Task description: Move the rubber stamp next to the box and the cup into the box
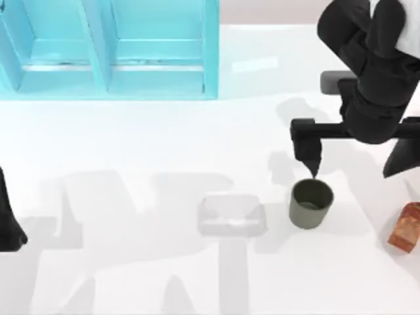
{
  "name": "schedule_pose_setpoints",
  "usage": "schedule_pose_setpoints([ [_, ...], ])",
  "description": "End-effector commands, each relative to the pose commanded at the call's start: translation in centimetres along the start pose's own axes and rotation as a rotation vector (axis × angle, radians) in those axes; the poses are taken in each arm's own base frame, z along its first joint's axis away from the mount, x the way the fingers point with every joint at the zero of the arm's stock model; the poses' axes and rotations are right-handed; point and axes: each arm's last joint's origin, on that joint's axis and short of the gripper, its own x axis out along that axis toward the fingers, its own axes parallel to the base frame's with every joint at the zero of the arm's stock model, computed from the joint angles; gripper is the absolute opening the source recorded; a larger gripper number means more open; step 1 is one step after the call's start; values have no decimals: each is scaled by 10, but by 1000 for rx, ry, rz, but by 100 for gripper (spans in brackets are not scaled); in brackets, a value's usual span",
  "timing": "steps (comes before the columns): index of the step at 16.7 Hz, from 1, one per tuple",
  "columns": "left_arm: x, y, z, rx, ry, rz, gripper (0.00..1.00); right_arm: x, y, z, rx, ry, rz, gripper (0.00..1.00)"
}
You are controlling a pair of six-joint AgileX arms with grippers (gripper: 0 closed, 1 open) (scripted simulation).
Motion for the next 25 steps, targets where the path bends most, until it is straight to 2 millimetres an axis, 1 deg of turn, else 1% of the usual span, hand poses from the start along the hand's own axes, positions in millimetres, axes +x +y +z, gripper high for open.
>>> schedule_pose_setpoints([
  [2, 0, 0, 0, 0, 0, 0, 100, 5, 7, 2, 3, -2, 2, 100],
  [5, 0, 0, 0, 0, 0, 0, 100, 5, 6, 2, 6, 1, 1, 100],
  [7, 0, 0, 0, 0, 0, 0, 100, 9, 6, 2, 5, 1, 1, 100],
  [9, 0, 0, 0, 0, 0, 0, 100, 25, 7, 3, 3, 1, 1, 100],
  [12, 0, 0, 0, 0, 0, 0, 100, 59, 8, 5, 3, -8, 5, 100],
  [14, 0, 0, 0, 0, 0, 0, 100, 77, 8, 3, 3, -6, 5, 100],
  [16, 0, 0, 0, 0, 0, 0, 100, 85, 8, 2, 3, -2, 2, 100],
  [19, 0, 0, 0, 0, 0, 0, 100, 85, 8, 2, 3, -2, 2, 100],
  [25, 0, 0, 0, 0, 0, 0, 100, 85, 8, 2, 3, -2, 2, 55],
])
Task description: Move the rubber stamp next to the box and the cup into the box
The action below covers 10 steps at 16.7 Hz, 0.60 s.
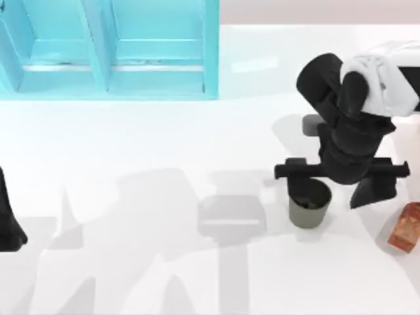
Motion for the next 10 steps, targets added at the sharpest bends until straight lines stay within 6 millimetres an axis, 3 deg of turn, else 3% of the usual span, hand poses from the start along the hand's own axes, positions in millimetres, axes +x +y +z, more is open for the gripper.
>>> schedule_pose_setpoints([
  [7, 0, 0, 0, 0, 0, 0, 100, 0, 0, 0, 0, 0, 0, 2],
  [10, 0, 0, 0, 0, 0, 0, 100, 0, 0, 0, 0, 0, 0, 0],
])
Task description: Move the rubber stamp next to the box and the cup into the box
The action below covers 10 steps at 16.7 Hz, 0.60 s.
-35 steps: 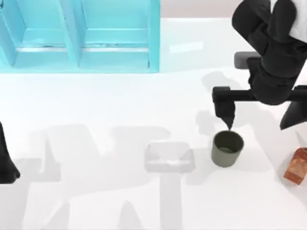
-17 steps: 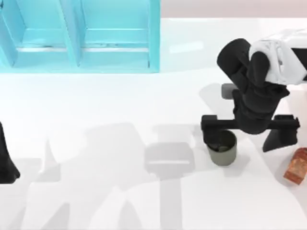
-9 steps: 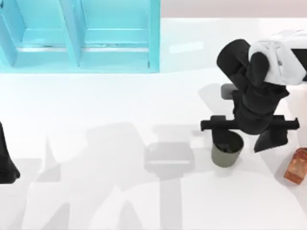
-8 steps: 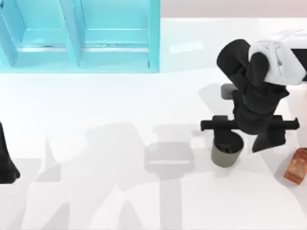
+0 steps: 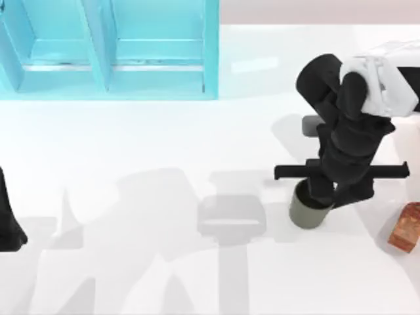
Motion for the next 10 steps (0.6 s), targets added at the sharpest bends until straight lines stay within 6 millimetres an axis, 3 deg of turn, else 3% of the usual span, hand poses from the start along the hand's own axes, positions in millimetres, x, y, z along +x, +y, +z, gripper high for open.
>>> schedule_pose_setpoints([
  [7, 0, 0, 0, 0, 0, 0, 100, -1, -1, 1, 1, -1, 0, 0],
  [10, 0, 0, 0, 0, 0, 0, 100, -22, -19, 5, -15, 0, -1, 0],
])
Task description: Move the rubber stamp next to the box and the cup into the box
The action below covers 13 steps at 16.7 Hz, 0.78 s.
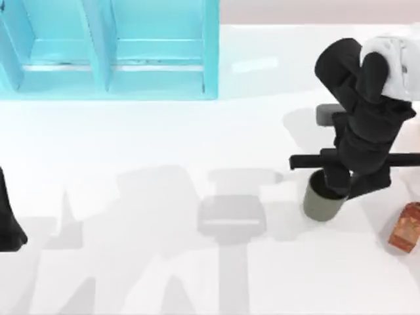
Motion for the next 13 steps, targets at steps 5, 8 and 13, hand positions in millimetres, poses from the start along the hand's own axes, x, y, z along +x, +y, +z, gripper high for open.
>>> schedule_pose_setpoints([
  [5, 0, 0, 0, 0, 0, 0, 100, -65, -68, -2, 16, 7, -1, 0],
  [8, 0, 0, 0, 0, 0, 0, 100, -78, -81, -6, 17, -1, 1, 0],
  [13, 0, 0, 0, 0, 0, 0, 100, -77, -84, -6, 15, 1, -1, 0],
])
